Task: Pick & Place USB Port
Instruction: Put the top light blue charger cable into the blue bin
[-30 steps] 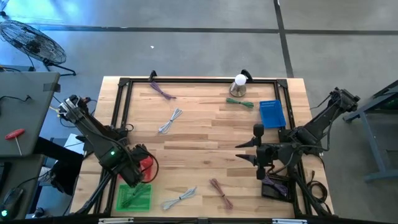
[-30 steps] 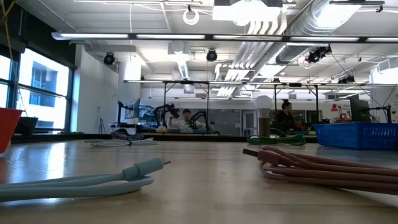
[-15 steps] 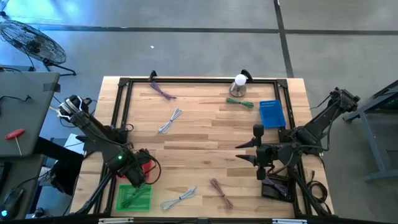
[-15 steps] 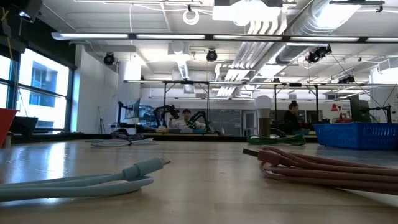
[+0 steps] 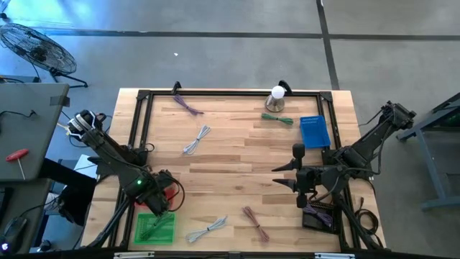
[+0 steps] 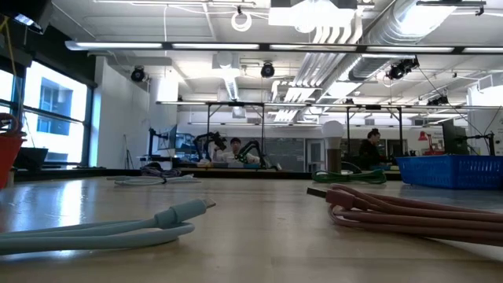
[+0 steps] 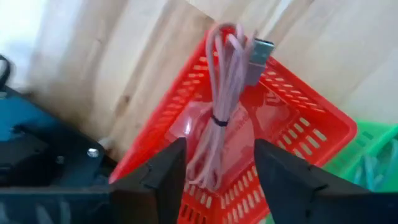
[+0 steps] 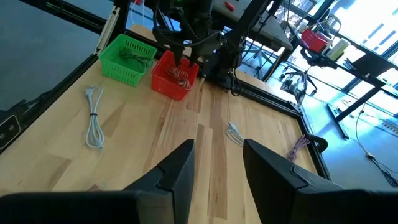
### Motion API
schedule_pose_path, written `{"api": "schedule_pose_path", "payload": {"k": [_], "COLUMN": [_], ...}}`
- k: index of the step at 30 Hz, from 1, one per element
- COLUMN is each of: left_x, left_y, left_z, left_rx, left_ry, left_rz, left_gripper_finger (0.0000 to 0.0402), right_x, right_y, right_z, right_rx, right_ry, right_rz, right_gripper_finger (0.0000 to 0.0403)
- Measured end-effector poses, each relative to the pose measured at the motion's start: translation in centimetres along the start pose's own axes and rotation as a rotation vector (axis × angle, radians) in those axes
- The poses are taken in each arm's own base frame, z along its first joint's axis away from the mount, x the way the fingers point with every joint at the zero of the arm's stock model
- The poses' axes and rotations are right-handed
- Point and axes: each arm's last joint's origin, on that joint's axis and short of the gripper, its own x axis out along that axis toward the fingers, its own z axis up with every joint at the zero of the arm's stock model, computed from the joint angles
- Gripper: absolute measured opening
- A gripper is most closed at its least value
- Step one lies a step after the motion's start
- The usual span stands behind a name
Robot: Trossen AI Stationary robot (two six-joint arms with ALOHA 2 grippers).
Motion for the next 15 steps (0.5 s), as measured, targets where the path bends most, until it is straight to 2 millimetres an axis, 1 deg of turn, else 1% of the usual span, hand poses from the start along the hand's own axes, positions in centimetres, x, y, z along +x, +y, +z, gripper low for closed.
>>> {"api": "schedule_pose_path", "payload": {"k": [2, 5, 8, 11, 13, 15], "left_x": [-0.5, -2.1, -4.0, -5.7, -6.7, -7.3], "left_y": [0.1, 0.0, -0.2, -0.1, 0.1, 0.5], "left_z": [0.2, 0.9, 1.7, 2.4, 3.3, 4.2], "left_rx": [0.001, 0.0, 0.064, 0.135, 0.176, 0.224], "left_ry": [-0.049, -0.222, -0.418, -0.593, -0.683, -0.739], "left_rz": [0.017, 0.047, 0.065, 0.126, 0.178, 0.246], "left_gripper_finger": [0.0188, 0.0189, 0.019, 0.019, 0.019, 0.019], "right_x": [0.0, 0.0, 0.0, 0.0, 0.0, 0.0], "right_y": [0.0, 0.0, 0.0, 0.0, 0.0, 0.0], "right_z": [0.0, 0.0, 0.0, 0.0, 0.0, 0.0], "right_rx": [0.0, 0.0, 0.0, 0.0, 0.0, 0.0], "right_ry": [0.0, 0.001, 0.001, 0.001, 0.001, 0.001], "right_rz": [0.0, -0.008, -0.017, -0.017, -0.017, -0.017], "right_gripper_finger": [0.0129, 0.0129, 0.0129, 0.0129, 0.0129, 0.0129]}}
